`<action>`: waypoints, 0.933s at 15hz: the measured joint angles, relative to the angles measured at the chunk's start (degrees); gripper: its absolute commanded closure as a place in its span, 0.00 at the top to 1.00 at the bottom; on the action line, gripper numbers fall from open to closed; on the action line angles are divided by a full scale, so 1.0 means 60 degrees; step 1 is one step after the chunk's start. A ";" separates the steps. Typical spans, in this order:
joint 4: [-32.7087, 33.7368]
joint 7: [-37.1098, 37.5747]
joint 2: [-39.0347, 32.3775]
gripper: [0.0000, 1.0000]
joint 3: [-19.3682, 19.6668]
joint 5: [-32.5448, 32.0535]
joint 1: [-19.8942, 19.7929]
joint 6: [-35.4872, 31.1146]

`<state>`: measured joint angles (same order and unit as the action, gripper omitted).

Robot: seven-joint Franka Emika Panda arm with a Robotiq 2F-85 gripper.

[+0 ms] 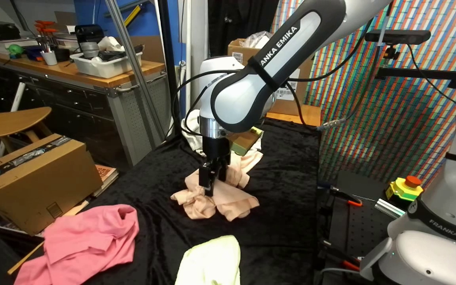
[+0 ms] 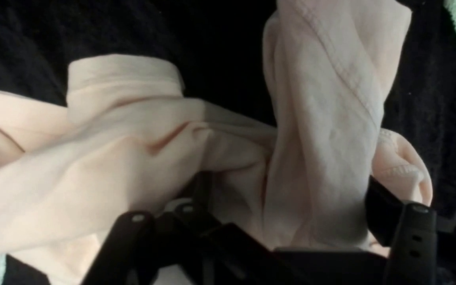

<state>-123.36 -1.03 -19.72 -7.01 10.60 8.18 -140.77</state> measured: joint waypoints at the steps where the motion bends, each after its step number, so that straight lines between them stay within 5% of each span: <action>1: 0.0052 -0.0021 -0.0031 0.50 -0.0013 0.0000 -0.0014 0.0015; 7: 0.0322 -0.0394 -0.0073 0.09 -0.0207 0.0387 -0.0342 0.0324; 14: 0.0495 -0.1287 0.0160 0.09 -0.0317 0.1938 -0.1099 0.0236</action>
<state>-120.39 -8.75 -18.76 -8.91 22.23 1.58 -139.35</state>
